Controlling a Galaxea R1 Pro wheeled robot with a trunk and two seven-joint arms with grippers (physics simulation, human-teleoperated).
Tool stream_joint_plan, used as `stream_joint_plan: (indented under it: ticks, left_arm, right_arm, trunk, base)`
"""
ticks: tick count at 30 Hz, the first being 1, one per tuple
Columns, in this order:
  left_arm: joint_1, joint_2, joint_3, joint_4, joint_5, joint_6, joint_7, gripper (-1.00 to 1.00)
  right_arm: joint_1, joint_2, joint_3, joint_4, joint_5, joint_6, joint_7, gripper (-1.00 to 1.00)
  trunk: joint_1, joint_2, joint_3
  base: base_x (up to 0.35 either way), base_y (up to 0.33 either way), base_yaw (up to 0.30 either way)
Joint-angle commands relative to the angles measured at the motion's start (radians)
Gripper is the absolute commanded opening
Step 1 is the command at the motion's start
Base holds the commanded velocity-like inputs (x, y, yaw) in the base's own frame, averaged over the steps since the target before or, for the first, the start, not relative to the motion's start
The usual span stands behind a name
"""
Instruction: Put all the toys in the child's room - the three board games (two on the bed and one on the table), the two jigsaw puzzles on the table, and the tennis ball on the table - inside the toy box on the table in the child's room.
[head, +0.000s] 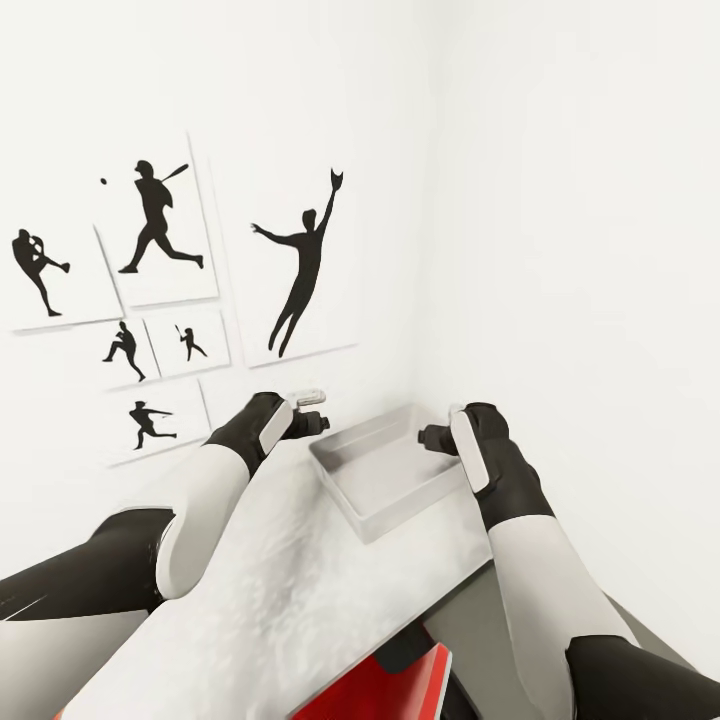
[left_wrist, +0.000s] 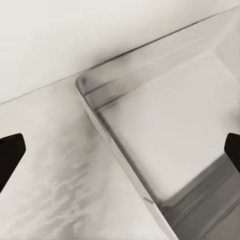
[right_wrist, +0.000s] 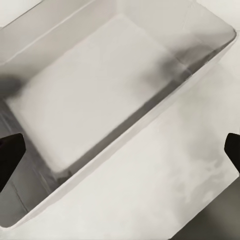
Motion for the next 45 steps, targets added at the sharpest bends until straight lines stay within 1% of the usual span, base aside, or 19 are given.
stream_joint_plan:
  ticks: [1,8,20,22,23,25,26,29,32,36,45]
  left_arm:
    - [-0.001,-0.001,0.007,-0.002,0.011,0.005,0.009,1.00]
    - [-0.001,-0.001,0.007,-0.002,0.012,0.004,0.009,1.00]
    - [-0.001,-0.001,0.009,-0.002,0.016,0.003,0.009,1.00]
    - [-0.001,-0.001,0.009,-0.001,0.033,0.003,0.009,1.00]
    - [-0.001,-0.001,0.009,-0.001,0.055,0.003,0.009,1.00]
    - [-0.001,-0.001,0.009,-0.001,0.082,0.003,0.009,1.00]
    - [-0.001,-0.001,0.008,-0.001,0.110,0.002,0.008,1.00]
    - [-0.001,-0.001,0.007,0.000,0.148,0.002,0.008,1.00]
    - [-0.001,-0.001,0.006,0.002,0.163,0.001,0.007,1.00]
    - [-0.001,-0.001,0.005,0.013,0.172,0.000,0.006,1.00]
    - [-0.001,-0.001,0.004,0.019,0.177,0.000,0.005,1.00]
  right_arm:
    - [-0.001,0.001,-0.002,-0.001,-0.013,0.002,-0.009,1.00]
    - [-0.001,0.001,-0.002,-0.001,-0.024,0.001,-0.009,1.00]
    - [-0.001,0.001,-0.002,-0.002,-0.028,0.001,-0.009,1.00]
    - [-0.001,0.001,-0.002,-0.002,-0.033,0.001,-0.010,1.00]
    - [-0.001,0.001,-0.002,-0.002,-0.038,0.001,-0.010,1.00]
    - [-0.001,0.001,-0.002,-0.002,-0.044,0.001,-0.010,1.00]
    - [-0.001,0.001,-0.002,-0.002,-0.050,0.001,-0.010,1.00]
    - [-0.001,0.001,-0.002,-0.003,-0.057,0.001,-0.010,1.00]
    - [-0.001,0.001,-0.002,-0.004,-0.060,0.001,-0.010,1.00]
    - [-0.001,0.001,-0.002,-0.021,-0.061,0.001,-0.009,1.00]
    - [-0.001,0.001,-0.003,-0.045,-0.061,0.001,-0.009,1.00]
  trunk:
    - [0.001,-0.003,-0.004]
    - [0.001,-0.003,-0.015]
    - [0.001,-0.003,-0.034]
    - [0.001,-0.003,-0.037]
    - [0.001,-0.003,-0.039]
    - [0.001,-0.003,-0.042]
    - [0.001,-0.003,-0.044]
    - [0.001,-0.003,-0.049]
    - [0.001,-0.003,-0.054]
    - [0.001,-0.003,-0.060]
    - [0.001,-0.003,-0.074]
  base:
    - [0.000,0.000,0.030]
    - [0.000,0.000,0.055]
    - [0.000,0.000,0.074]
    - [0.000,0.000,0.076]
    - [0.000,0.000,0.076]
    - [0.000,0.000,0.076]
    - [0.000,0.000,0.076]
    - [0.000,0.000,0.076]
    - [0.000,0.000,0.076]
    - [0.000,0.000,0.076]
    - [0.000,0.000,0.062]
